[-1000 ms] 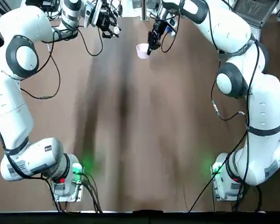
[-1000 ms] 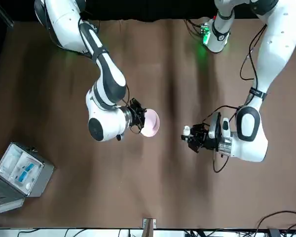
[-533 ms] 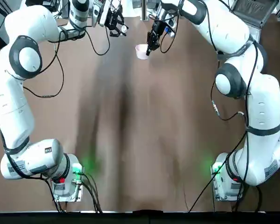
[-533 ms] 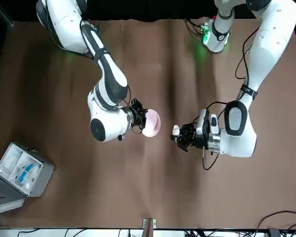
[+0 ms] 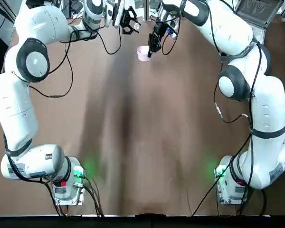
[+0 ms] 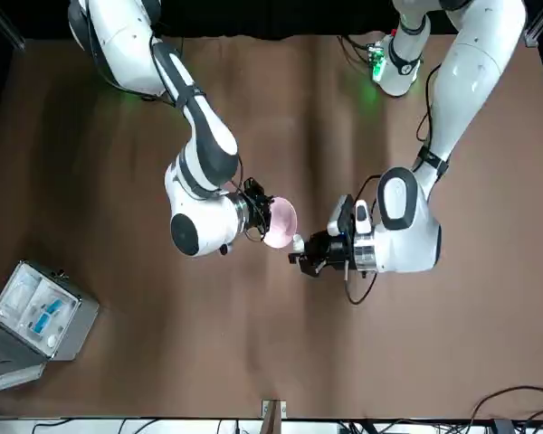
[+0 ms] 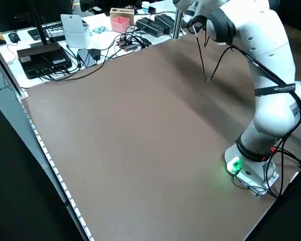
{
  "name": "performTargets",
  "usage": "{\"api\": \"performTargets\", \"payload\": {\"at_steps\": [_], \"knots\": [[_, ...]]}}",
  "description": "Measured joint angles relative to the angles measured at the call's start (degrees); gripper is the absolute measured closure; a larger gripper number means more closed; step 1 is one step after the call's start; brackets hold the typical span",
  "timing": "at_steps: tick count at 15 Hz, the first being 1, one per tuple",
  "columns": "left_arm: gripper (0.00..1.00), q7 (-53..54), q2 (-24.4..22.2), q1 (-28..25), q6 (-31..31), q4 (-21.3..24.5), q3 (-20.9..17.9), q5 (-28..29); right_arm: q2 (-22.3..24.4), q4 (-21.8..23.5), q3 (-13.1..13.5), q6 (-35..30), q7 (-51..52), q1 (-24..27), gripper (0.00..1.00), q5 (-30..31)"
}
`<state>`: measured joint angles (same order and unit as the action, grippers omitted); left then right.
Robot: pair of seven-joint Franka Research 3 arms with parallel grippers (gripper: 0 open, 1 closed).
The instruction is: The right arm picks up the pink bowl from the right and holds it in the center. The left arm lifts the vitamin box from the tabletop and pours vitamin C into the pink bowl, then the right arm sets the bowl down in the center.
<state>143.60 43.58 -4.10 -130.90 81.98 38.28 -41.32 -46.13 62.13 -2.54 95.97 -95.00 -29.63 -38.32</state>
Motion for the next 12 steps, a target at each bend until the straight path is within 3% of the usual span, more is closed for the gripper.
{"api": "performTargets", "payload": {"at_steps": [5, 12], "knots": [[0.64, 5.6, 0.0, 1.8, -5.1, 0.0, 0.0, 4.0, 0.0, -0.1, 0.0, 0.0, 0.0, 0.0, 0.97, 0.0], [0.64, 6.5, 0.0, 3.4, -7.5, 0.0, 0.1, 9.8, 0.0, -0.1, 0.0, 0.0, 0.0, 0.0, 0.97, 0.0]]}}
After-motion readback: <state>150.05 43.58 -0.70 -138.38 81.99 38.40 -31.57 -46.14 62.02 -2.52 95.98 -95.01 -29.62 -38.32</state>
